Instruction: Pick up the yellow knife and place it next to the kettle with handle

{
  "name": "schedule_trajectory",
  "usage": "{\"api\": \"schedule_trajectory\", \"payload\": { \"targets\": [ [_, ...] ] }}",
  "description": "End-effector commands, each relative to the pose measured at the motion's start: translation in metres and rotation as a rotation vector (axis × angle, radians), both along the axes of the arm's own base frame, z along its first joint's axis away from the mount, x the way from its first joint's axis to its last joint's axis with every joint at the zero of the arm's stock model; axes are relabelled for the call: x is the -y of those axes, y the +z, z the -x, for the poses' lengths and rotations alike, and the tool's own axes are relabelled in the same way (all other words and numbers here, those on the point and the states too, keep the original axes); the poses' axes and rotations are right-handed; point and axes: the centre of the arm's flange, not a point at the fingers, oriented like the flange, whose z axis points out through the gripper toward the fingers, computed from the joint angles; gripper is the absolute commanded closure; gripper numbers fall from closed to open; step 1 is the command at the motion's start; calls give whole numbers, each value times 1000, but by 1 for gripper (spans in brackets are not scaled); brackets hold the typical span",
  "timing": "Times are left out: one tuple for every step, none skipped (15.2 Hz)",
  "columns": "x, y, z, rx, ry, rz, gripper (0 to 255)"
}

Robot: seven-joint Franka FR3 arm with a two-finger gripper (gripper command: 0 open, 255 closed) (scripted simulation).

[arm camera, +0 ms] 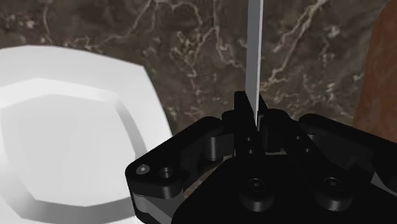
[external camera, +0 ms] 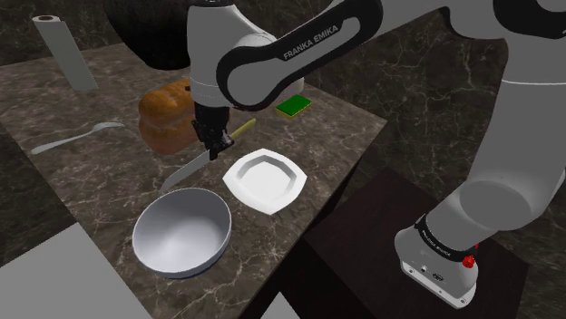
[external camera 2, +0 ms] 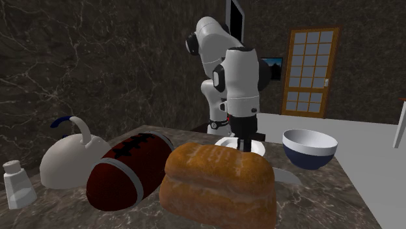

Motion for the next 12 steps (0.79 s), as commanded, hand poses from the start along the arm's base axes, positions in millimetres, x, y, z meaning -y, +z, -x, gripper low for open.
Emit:
{"api": "schedule_trajectory", "payload": {
  "targets": [
    [-1,10,0,0,0,0,255],
    [-1,15,0,0,0,0,255],
    [-1,20,0,0,0,0,255],
    [-1,25,0,0,0,0,255],
    [-1,31,0,0,0,0,255],
    [-1,36,0,0,0,0,255],
    [-1,41,0,0,0,0,255],
    [-1,47,0,0,0,0,255],
    [-1,52,0,0,0,0,255],
    [-1,57,0,0,0,0,255],
    [-1,62,0,0,0,0,255],
    [-1,68,0,0,0,0,255]
  ]
}}
